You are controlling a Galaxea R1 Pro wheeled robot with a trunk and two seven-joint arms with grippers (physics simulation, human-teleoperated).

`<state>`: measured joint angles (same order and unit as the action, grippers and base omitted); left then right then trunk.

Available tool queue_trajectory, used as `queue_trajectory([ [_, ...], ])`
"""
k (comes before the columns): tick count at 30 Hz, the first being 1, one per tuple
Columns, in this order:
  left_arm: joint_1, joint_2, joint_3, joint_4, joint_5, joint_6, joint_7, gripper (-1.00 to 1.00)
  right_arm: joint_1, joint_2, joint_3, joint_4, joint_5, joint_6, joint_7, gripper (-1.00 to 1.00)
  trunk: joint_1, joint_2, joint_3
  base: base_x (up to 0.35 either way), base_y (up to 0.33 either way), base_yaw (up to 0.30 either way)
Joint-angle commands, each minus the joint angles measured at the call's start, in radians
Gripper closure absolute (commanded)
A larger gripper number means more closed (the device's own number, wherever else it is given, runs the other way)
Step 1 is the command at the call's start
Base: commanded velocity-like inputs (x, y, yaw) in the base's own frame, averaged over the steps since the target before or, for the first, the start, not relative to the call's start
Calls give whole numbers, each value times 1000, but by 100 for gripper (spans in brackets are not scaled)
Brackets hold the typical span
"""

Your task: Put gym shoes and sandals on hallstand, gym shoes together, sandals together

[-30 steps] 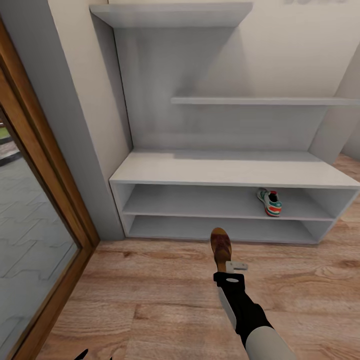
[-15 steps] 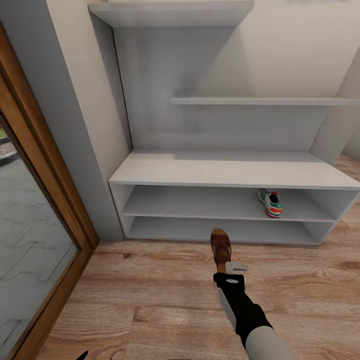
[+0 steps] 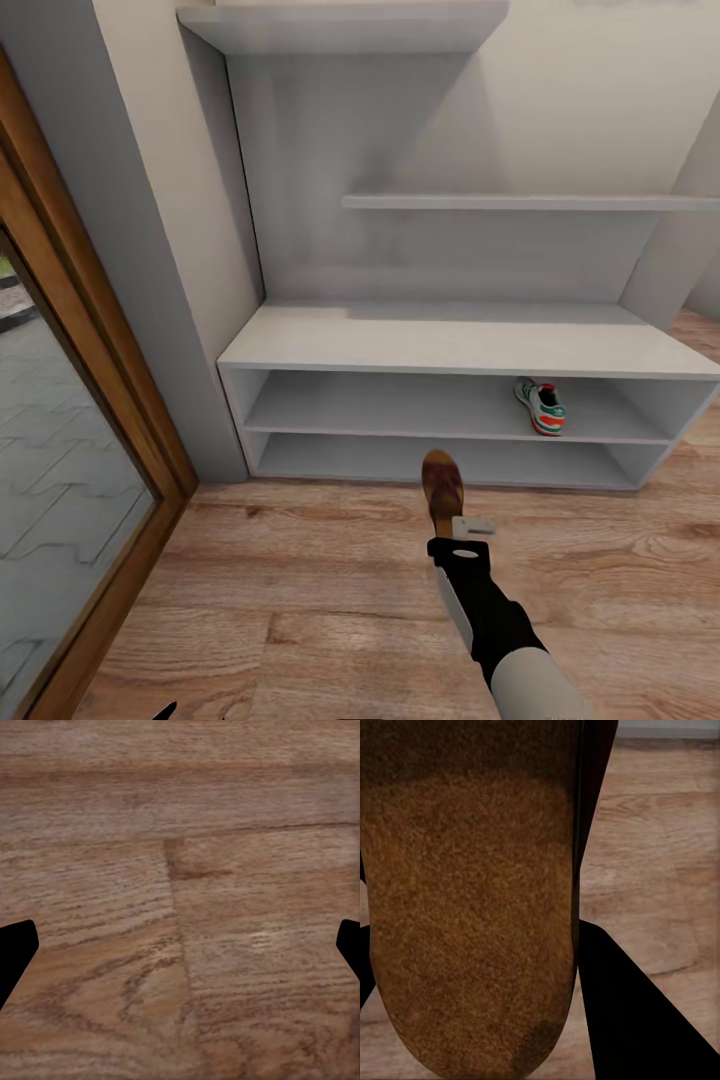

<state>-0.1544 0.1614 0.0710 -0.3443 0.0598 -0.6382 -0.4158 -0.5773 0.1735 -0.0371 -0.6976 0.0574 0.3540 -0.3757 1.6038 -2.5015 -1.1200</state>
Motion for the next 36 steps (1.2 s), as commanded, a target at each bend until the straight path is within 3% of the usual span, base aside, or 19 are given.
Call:
queue_trajectory([
  [1, -1, 0, 4, 1, 6, 1, -10, -100, -1, 1, -3, -7, 2, 13, -2, 100, 0, 0, -1, 0, 0, 0],
  [18, -1, 0, -1, 9, 5, 0, -11, -100, -33, 1, -3, -105, 1, 130, 0, 100, 0, 0, -1, 0, 0, 0],
  [19, -1, 0, -1, 9, 5, 0, -11, -100, -33, 1, -3, -280, 0, 351, 0, 100, 0, 0, -1, 0, 0, 0],
  [25, -1, 0, -2, 9, 5, 0, -11, -100, -33, 1, -3, -314, -26, 353, 0, 100, 3, -2, -24, 0, 0, 0],
  [36, -1, 0, -2, 10, 5, 0, -11, -100, -33, 1, -3, -319, -31, 353, 0, 100, 7, -4, -77, 0, 0, 0],
])
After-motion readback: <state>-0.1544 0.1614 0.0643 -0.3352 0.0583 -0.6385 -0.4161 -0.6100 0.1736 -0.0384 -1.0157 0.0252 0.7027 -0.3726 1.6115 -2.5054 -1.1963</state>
